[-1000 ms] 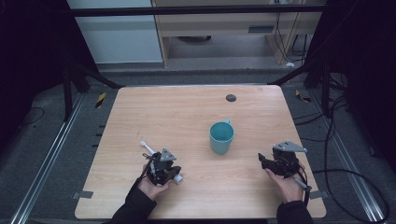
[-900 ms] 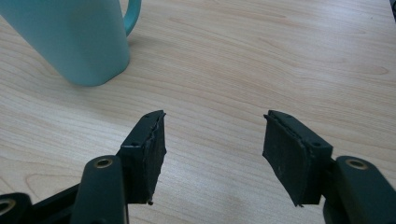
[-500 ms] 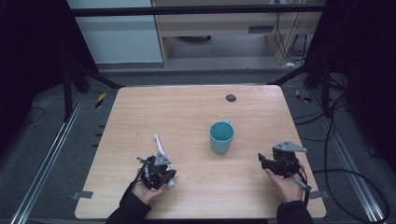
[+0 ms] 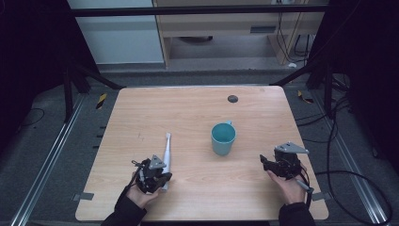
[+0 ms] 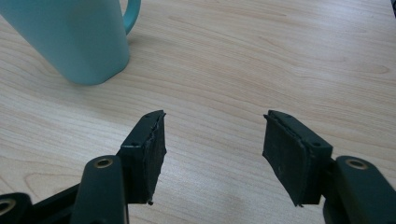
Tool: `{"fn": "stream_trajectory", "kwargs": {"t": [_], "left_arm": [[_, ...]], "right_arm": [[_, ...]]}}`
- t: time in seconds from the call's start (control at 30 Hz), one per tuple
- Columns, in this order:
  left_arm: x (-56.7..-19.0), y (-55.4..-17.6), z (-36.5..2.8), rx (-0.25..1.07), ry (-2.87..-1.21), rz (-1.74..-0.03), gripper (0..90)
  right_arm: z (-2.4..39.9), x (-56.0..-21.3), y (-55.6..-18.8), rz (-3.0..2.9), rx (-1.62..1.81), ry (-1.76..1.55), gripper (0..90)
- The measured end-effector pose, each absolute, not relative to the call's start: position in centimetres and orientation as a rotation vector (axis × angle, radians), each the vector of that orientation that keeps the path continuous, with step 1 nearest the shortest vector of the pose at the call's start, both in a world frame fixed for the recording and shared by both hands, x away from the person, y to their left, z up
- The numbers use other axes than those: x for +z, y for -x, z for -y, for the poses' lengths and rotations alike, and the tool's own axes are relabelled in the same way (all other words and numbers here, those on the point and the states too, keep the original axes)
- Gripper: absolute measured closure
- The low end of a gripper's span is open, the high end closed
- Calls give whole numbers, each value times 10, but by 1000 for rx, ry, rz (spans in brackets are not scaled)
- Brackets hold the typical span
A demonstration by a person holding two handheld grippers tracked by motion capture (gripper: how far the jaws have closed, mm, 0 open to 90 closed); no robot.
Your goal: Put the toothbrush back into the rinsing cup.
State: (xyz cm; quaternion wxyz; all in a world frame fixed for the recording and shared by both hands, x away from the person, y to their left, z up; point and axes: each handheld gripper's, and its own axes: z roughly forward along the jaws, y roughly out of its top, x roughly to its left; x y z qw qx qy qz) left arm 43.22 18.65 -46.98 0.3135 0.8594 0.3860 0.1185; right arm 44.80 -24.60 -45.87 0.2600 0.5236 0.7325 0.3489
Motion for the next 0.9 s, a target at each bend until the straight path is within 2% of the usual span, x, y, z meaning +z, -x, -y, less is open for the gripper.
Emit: {"fn": "stream_trajectory", "kwargs": {"t": [0.43,0.63,0.9], "left_arm": [[-463,-431,-196,322,-2230,-1024,888],[-454,-441,-223,414,-2148,-1134,888],[-470,-452,-235,390,-2189,-1226,888]], "right_arm": [[247,-458,-448,-1983,945,-1417,387],[247,-458,-448,-1980,947,-1416,388],[247,-458,-448,-1980,947,-1416,389]]}}
